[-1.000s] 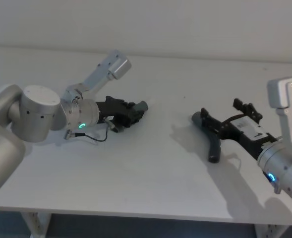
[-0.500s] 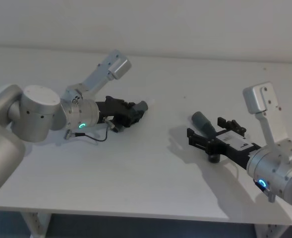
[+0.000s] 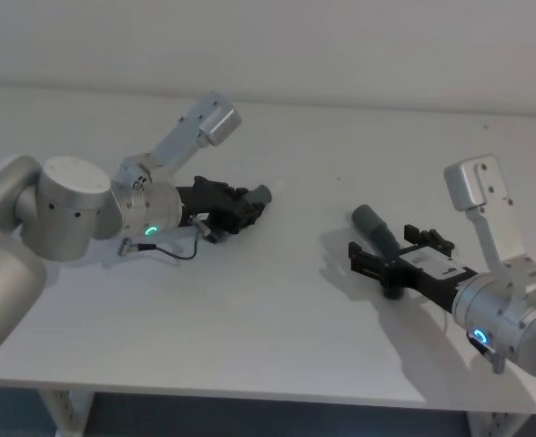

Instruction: Use both hands to pick up one end of the pipe from the table, align the ends, and insert them.

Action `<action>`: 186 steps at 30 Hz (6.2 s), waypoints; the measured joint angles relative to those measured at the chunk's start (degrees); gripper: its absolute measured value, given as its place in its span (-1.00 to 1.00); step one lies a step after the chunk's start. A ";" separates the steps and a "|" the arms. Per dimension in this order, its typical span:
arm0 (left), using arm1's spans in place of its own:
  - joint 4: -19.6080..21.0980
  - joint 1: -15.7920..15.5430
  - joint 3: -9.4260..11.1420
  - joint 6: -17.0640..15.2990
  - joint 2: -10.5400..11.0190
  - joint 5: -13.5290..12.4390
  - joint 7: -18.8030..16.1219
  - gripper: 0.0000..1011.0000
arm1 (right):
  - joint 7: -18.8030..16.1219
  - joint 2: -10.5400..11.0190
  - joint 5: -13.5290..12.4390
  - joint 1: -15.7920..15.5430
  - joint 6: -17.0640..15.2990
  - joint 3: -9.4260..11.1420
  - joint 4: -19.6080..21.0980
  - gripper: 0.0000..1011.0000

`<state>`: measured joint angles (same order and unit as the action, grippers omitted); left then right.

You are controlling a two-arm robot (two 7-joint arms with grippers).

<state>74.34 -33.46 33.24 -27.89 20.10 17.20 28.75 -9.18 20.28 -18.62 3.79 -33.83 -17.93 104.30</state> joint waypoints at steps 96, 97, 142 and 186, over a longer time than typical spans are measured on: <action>1.63 -1.00 1.75 0.14 0.34 -2.24 0.06 -0.31 | -6.57 0.57 2.37 4.29 4.06 0.12 -6.65 -0.45; 1.91 -1.04 1.85 0.22 0.50 -2.43 0.11 -0.31 | -7.00 0.77 2.28 4.42 4.55 0.15 -6.69 -0.45; 3.64 -8.07 6.09 16.65 10.94 -0.37 25.45 -0.31 | -33.89 14.46 -2.58 11.26 25.96 -1.71 -13.34 -0.45; 1.71 -10.36 9.81 18.62 9.90 3.00 30.82 -0.31 | -30.54 16.19 -2.15 9.28 27.52 -4.32 -11.96 -0.45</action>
<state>76.05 -43.82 43.05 -9.27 30.01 20.20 59.57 -39.72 36.47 -20.77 13.06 -6.31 -22.25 92.35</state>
